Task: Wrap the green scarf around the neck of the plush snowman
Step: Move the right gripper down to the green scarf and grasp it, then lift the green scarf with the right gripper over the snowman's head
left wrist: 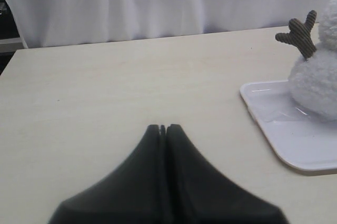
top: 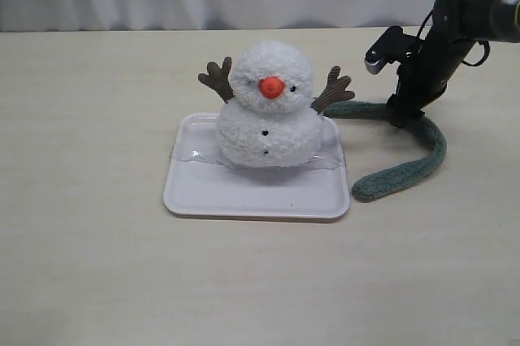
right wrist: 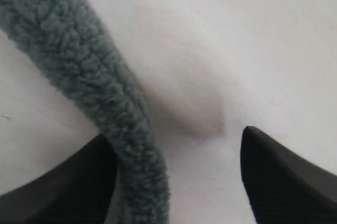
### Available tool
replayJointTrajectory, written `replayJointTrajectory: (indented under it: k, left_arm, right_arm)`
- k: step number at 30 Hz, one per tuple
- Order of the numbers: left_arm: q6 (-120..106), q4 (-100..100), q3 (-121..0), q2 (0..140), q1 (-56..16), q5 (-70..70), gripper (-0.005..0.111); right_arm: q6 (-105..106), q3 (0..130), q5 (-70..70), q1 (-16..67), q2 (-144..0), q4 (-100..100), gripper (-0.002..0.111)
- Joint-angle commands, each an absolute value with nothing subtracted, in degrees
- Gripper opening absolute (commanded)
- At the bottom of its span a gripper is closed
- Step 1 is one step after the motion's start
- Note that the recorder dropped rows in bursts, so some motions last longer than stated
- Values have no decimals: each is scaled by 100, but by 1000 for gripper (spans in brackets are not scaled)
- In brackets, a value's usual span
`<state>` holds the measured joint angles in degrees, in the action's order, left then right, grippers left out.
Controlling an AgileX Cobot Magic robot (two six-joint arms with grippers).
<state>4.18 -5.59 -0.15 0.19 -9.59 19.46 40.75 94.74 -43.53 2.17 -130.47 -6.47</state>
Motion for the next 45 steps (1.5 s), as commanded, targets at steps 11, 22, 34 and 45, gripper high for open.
replayJointTrajectory:
  k: [11,22,34,45]
  left_arm:
    - [433,-537,0,0,-1004,1877,0]
    - [433,-537,0,0,-1004,1877,0]
    - [433,-577,0,0,-1004,1877,0]
    - [433,-577,0,0,-1004,1877,0]
  right_arm:
    - [3010,9461,-5199,235,-11346,-292,4]
    - [3310,9461,-5831,1677,-9069,-414,4]
    - [4256,9451,-5849,3760,-8952,-1188,4]
    - [4164,9451,-5339,4145,-10042,-2894,4]
